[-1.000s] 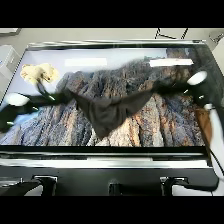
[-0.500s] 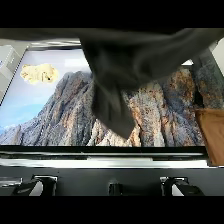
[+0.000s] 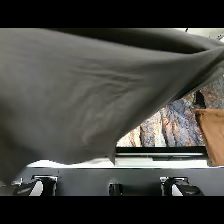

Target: Fold the clothes and pants, and hang the long-sleeved shirts on hangers.

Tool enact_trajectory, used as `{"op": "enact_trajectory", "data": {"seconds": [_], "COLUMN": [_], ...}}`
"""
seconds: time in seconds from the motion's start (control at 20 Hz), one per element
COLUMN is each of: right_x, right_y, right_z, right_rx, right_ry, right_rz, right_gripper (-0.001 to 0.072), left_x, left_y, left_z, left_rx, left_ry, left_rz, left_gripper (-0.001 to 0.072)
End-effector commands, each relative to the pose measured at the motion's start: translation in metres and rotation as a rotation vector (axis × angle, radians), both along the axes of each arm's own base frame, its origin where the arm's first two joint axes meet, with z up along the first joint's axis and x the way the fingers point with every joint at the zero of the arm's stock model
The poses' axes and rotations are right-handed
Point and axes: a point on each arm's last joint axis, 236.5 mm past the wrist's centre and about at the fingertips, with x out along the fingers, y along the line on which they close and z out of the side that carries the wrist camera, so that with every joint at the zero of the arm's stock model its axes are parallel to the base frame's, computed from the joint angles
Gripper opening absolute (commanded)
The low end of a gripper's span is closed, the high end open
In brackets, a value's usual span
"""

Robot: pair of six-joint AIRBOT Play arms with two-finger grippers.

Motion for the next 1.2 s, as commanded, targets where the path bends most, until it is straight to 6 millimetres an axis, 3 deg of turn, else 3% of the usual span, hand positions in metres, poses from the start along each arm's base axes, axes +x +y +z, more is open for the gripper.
{"op": "enact_trajectory", "data": {"seconds": [0.0, 0.1, 0.25, 0.35, 0.45, 0.6, 0.7, 0.75, 0.8, 0.85, 0.95, 1.0, 1.05, 1.15], "right_x": [0.074, 0.131, 0.205, 0.233, 0.240, 0.218, 0.205, 0.201, 0.194, 0.181, 0.134, 0.103, 0.078, 0.044], "right_y": [0.007, 0.019, 0.034, 0.049, 0.074, 0.097, 0.100, 0.090, 0.075, 0.056, 0.003, -0.019, -0.030, -0.028], "right_z": [-0.034, -0.081, -0.174, -0.232, -0.279, -0.344, -0.363, -0.362, -0.357, -0.354, -0.361, -0.368, -0.376, -0.393], "right_rx": [0.097, 0.244, 0.456, 0.675, 0.836, 0.814, 0.754, 0.725, 0.694, 0.649, 0.536, 0.488, 0.461, 0.466], "right_ry": [0.036, 0.111, 0.249, 0.366, 0.503, 0.727, 0.798, 0.801, 0.808, 0.831, 0.977, 1.080, 1.151, 1.211], "right_rz": [0.036, 0.049, 0.018, -0.045, -0.052, -0.027, -0.001, 0.007, 0.012, 0.026, -0.019, -0.049, -0.069, -0.089], "right_gripper": [0.0042, 0.0042, 0.0041, 0.0041, 0.0042, 0.0042, 0.0059, 0.0210, 0.0502, 0.0627, 0.0622, 0.0608, 0.0606, 0.0607], "left_x": [0.043, 0.074, 0.126, 0.160, 0.182, 0.195, 0.190, 0.189, 0.188, 0.185, 0.166, 0.148, 0.125, 0.088], "left_y": [-0.003, -0.001, 0.014, 0.018, 0.010, -0.011, -0.021, -0.018, -0.010, 0.003, 0.042, 0.059, 0.071, 0.068], "left_z": [-0.088, -0.162, -0.273, -0.339, -0.392, -0.460, -0.485, -0.487, -0.481, -0.474, -0.476, -0.490, -0.509, -0.543], "left_rx": [-0.038, -0.088, -0.178, -0.207, -0.286, -0.413, -0.457, -0.463, -0.461, -0.447, -0.417, -0.415, -0.381, -0.356], "left_ry": [0.235, 0.391, 0.574, 0.687, 0.802, 0.973, 1.052, 1.065, 1.063, 1.065, 1.136, 1.219, 1.319, 1.461], "left_rz": [-0.060, -0.069, 0.023, 0.078, 0.077, 0.047, 0.015, 0.004, -0.013, -0.046, -0.050, -0.023, 0.000, 0.002], "left_gripper": [0.0024, 0.0024, 0.0024, 0.0025, 0.0025, 0.0027, 0.0043, 0.0191, 0.0447, 0.0632, 0.0623, 0.0543, 0.0485, 0.0489]}}
